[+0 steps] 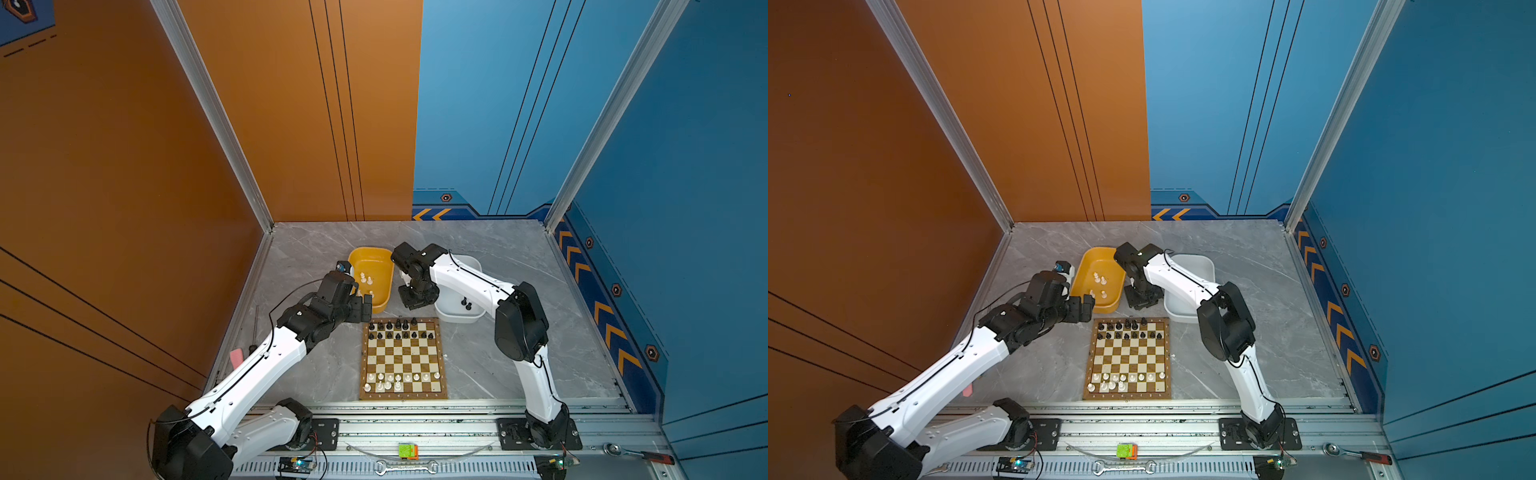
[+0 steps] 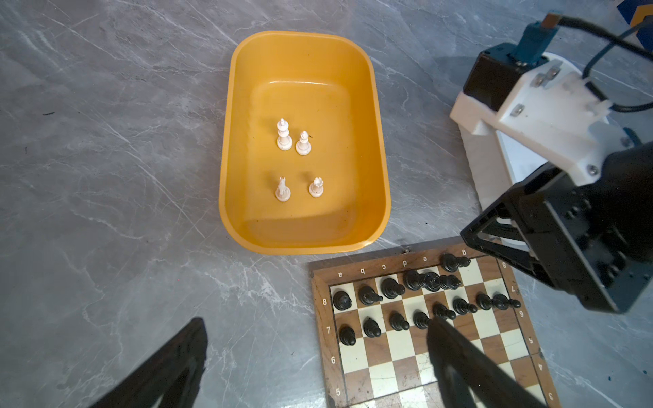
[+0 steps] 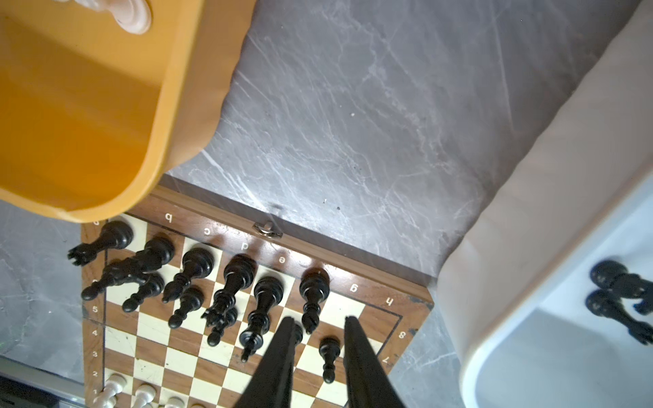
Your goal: Set up the chess pieces on the board
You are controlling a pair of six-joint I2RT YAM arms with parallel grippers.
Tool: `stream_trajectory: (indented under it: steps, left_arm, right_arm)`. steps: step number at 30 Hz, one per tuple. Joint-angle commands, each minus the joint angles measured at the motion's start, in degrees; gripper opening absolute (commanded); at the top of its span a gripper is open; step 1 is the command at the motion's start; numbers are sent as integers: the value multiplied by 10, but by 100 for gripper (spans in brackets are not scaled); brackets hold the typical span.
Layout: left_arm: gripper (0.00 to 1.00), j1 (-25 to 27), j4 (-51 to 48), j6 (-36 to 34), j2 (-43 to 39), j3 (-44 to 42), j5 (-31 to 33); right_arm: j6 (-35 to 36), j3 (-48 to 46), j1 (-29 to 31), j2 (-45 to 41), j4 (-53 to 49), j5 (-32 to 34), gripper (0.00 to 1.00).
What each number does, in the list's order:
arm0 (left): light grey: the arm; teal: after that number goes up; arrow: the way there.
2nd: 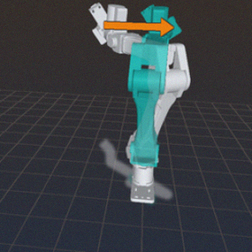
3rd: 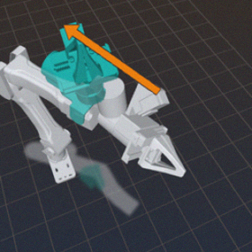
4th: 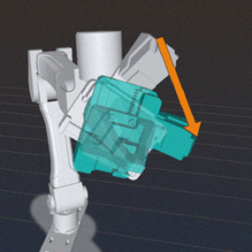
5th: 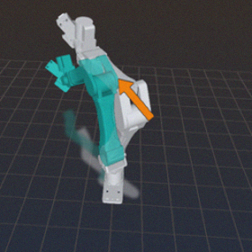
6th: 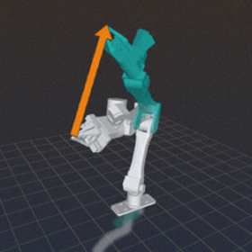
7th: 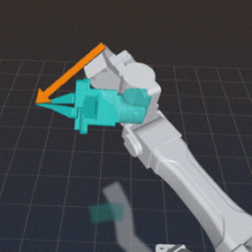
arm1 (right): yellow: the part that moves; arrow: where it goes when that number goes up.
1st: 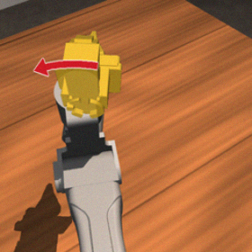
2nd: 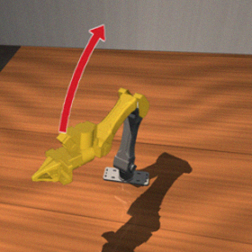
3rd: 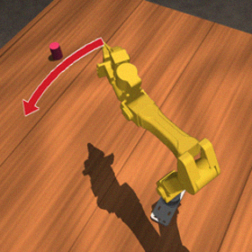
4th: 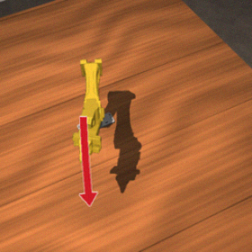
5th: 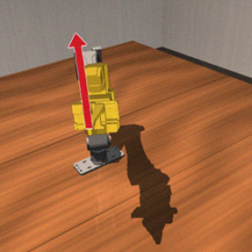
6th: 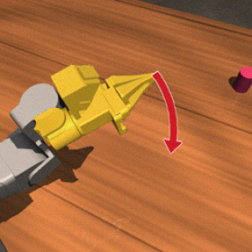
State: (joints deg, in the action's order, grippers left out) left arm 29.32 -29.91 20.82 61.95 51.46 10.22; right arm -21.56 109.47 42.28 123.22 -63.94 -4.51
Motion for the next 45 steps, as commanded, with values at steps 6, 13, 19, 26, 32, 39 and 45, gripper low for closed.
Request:
stream_trajectory:
  steps: [6,13,19,26,32,39,45]
  left_arm:
    - [98,5,2,-1,-10,9,5]
    - [98,7,-5,7,-29,-5,11]
    - [98,9,-11,11,-37,-11,15]
    - [98,11,-13,15,-41,-17,15]
    - [98,11,-13,17,-38,-18,16]
    - [98,13,-12,21,-33,-17,17]
    - [98,14,-7,23,-27,-17,17]
  right_arm:
    - [13,7,-6,21,-11,12,20]
    - [13,-13,-10,36,7,5,18]
    - [13,-25,-11,41,12,0,17]
    - [13,-40,-10,40,18,-8,17]
    - [12,-50,-6,38,22,-13,17]
    - [12,-79,-6,23,24,-15,17]
    - [13,-73,-9,22,26,-12,17]
